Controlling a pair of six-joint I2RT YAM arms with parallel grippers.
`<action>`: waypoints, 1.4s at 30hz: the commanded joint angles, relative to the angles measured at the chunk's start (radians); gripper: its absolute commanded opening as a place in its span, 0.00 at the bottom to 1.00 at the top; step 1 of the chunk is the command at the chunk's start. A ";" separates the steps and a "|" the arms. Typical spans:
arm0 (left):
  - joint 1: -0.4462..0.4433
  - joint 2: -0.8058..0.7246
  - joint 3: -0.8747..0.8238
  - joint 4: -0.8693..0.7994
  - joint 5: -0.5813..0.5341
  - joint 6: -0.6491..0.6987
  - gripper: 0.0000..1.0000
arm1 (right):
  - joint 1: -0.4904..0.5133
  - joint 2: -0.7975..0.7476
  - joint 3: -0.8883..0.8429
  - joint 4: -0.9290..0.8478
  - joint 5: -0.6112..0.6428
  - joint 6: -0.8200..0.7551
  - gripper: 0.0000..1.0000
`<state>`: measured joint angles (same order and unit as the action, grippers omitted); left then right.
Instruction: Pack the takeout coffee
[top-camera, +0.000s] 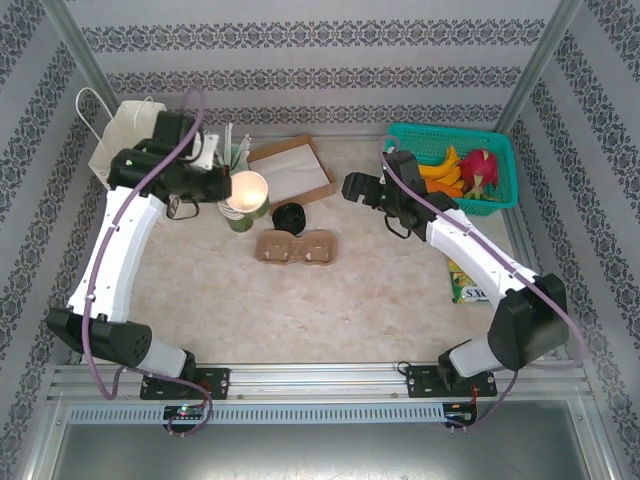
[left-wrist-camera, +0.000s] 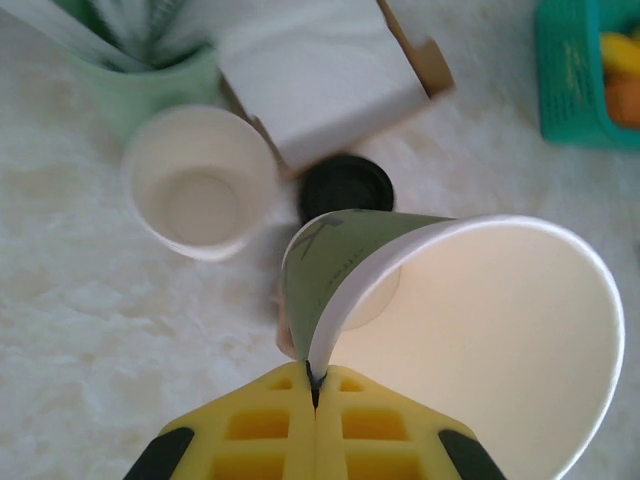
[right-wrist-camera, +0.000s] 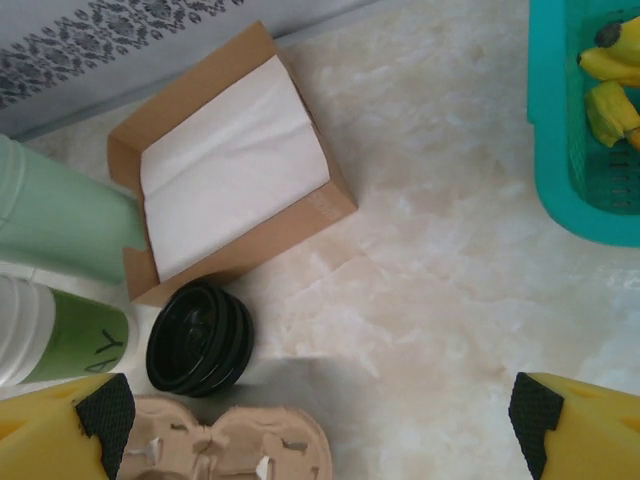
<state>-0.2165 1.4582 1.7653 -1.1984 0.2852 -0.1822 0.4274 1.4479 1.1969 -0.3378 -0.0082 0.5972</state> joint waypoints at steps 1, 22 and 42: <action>-0.079 -0.034 -0.099 0.008 0.023 0.049 0.00 | 0.002 -0.048 -0.051 -0.028 -0.029 -0.011 0.98; -0.353 -0.031 -0.580 0.491 0.032 -0.013 0.00 | 0.005 -0.091 -0.261 0.052 -0.166 0.183 0.98; -0.425 0.090 -0.570 0.438 -0.009 0.063 0.08 | 0.026 -0.038 -0.195 0.041 -0.151 0.135 0.98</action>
<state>-0.6285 1.5299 1.1858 -0.7506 0.2543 -0.1349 0.4419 1.3975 0.9695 -0.3023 -0.1593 0.7528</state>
